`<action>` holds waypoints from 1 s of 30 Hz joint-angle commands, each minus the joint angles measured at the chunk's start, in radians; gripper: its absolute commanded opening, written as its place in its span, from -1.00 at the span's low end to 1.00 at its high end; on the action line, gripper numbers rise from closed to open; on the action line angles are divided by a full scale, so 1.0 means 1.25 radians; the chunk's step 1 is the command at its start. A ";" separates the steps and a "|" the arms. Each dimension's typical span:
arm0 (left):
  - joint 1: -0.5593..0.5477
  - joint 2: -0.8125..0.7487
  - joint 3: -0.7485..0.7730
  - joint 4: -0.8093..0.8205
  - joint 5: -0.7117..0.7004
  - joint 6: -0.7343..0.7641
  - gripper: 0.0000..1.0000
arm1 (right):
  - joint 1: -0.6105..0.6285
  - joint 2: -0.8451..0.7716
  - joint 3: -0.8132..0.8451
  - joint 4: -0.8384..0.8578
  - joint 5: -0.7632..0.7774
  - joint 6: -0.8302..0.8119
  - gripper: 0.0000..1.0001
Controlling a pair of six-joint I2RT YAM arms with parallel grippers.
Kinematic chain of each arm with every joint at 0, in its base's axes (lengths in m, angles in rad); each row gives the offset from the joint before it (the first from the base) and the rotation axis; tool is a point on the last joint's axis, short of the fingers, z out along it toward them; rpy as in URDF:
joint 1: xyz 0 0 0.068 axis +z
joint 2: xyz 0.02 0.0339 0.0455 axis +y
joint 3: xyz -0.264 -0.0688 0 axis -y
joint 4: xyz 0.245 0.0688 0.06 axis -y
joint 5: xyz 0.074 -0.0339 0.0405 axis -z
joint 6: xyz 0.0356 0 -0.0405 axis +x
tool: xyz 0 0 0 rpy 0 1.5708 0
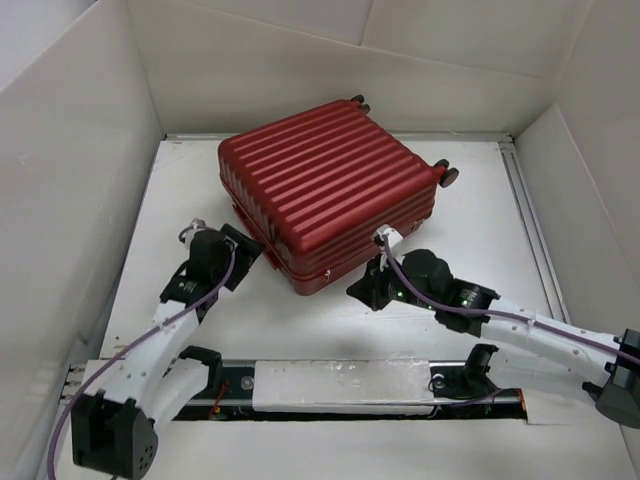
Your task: Pack the luggage
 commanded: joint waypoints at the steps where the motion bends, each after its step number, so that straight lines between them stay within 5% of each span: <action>1: 0.018 0.077 0.076 0.188 0.056 0.013 0.53 | 0.009 -0.044 0.006 0.065 0.016 -0.013 -0.90; 8: 0.176 0.215 0.057 0.316 0.169 -0.004 0.12 | 0.009 -0.113 -0.063 0.065 0.030 0.052 -0.73; 15: 0.185 0.333 0.105 0.328 0.177 0.055 -0.10 | 0.009 -0.100 -0.071 0.065 0.089 0.063 -0.65; 20: 0.185 0.462 0.131 0.355 0.210 0.096 -0.19 | 0.009 -0.047 -0.056 0.094 0.100 0.063 -0.40; 25: 0.185 0.494 0.070 0.462 0.214 0.071 -1.00 | 0.016 0.032 -0.047 0.162 0.043 -0.017 -0.19; 30: 0.144 0.412 -0.036 0.599 0.199 0.063 -1.00 | 0.032 0.072 -0.095 0.273 0.062 -0.040 0.06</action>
